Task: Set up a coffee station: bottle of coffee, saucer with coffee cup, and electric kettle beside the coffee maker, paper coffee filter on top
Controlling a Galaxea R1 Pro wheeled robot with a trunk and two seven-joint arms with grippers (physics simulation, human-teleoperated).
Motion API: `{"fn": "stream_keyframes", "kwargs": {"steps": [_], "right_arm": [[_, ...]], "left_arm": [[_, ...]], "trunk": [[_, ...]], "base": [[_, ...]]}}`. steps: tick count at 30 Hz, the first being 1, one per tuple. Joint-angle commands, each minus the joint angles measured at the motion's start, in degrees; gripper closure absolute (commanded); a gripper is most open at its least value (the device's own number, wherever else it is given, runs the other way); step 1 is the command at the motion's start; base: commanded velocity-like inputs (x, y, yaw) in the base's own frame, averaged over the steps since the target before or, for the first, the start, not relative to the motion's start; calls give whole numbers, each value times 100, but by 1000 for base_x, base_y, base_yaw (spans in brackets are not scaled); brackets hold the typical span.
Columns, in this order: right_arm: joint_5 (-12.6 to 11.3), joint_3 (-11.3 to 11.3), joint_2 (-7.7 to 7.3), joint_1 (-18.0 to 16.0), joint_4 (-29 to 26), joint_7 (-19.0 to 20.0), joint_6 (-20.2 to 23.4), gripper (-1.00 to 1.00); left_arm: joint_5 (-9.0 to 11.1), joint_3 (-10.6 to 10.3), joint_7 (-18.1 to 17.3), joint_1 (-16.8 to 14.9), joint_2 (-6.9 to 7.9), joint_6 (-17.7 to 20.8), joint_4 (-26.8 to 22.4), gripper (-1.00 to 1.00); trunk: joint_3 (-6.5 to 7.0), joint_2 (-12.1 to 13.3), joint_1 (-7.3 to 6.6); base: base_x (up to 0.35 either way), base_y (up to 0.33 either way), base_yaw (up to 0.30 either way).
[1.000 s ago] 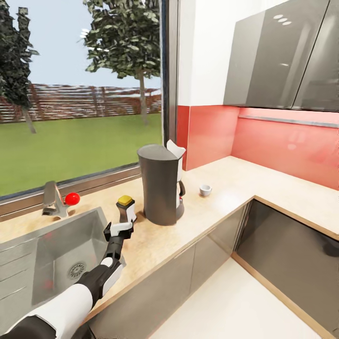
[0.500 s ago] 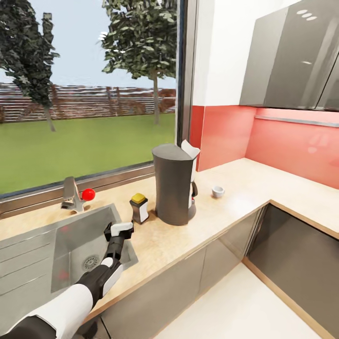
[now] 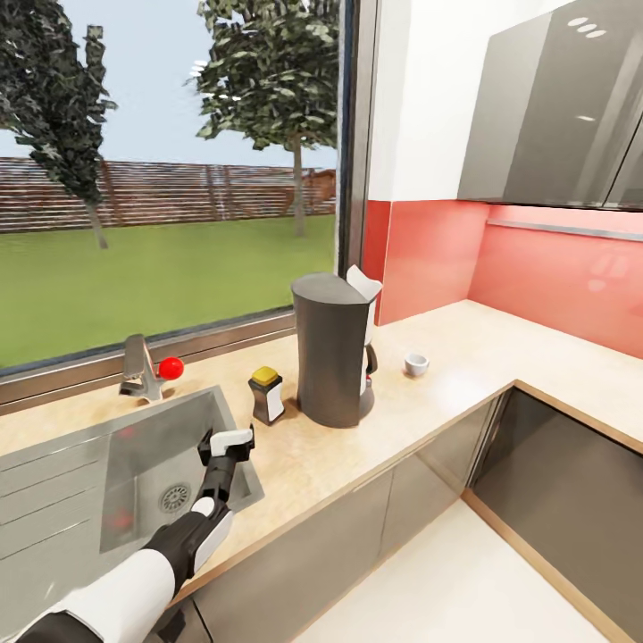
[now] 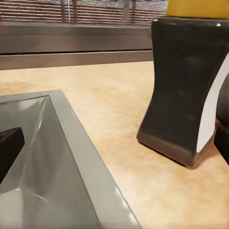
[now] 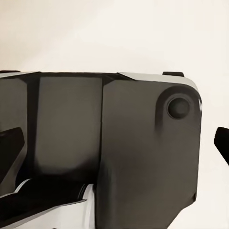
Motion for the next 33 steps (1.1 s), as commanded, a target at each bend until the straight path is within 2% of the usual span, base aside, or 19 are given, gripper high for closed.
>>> {"fn": "stream_keyframes", "kwargs": {"steps": [1, 6, 15, 33], "right_arm": [[-58, 48, -3, -1, -7, -21, -22, -100], [-53, 50, -3, 0, -7, -21, -24, -100], [-52, 56, 3, -1, -7, -21, -24, -100], [-52, 59, 5, 0, -5, -23, -24, -100]], "left_arm": [[19, -46, 47, -7, 1, -19, 4, -100], [19, -51, 47, -7, -28, -18, 30, -100], [19, -54, 47, -7, -30, -18, 30, -100], [17, -48, 51, 8, -16, -30, 64, -100]], "trunk": [[-10, -10, 3], [-7, -10, 3], [21, -10, 3], [80, -10, 3]], "base": [[0, 0, 0], [0, -176, 31], [-59, -267, 238], [-225, -219, 264]]}}
